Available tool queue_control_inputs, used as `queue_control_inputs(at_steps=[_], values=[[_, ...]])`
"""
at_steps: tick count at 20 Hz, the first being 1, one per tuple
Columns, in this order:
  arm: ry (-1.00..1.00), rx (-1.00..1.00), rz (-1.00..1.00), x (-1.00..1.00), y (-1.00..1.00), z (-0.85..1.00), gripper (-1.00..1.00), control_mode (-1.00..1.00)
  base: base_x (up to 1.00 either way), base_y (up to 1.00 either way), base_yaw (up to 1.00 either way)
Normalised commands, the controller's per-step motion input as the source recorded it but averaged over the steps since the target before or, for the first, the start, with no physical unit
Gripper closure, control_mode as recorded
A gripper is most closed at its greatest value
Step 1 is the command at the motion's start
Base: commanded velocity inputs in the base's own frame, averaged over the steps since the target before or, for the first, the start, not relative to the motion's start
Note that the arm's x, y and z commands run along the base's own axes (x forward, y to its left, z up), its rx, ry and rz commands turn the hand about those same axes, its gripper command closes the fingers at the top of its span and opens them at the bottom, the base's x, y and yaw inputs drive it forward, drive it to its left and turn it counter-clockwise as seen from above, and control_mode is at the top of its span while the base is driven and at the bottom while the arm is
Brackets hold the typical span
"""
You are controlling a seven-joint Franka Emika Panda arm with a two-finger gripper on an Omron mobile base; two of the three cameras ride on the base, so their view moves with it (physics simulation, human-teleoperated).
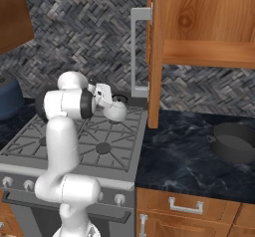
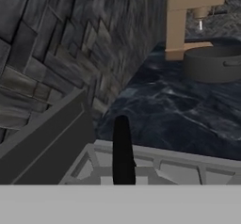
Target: Pick the kettle from the cabinet and place it on a stove burner. Then pick the pot from the counter and place it on another stove burner. Finally, turn both burners on.
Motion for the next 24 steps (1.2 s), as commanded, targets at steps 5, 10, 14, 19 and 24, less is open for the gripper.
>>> queue_control_inputs(at_steps=[5,10,14,19,24], values=[[0.00,0.00,0.00,-0.14,0.05,-0.30,1.00,-1.00,0.00,0.00,0.00],[0.01,0.00,0.00,-0.09,0.21,-0.34,1.00,-1.00,0.00,0.00,0.00],[0.01,0.00,0.00,-0.03,0.26,-0.36,1.00,-1.00,0.00,0.00,0.00],[0.00,0.00,0.00,-0.01,0.37,-0.36,1.00,-1.00,0.00,0.00,0.00],[0.00,0.00,0.00,-0.03,0.28,-0.29,-1.00,-1.00,0.00,0.00,0.00]])
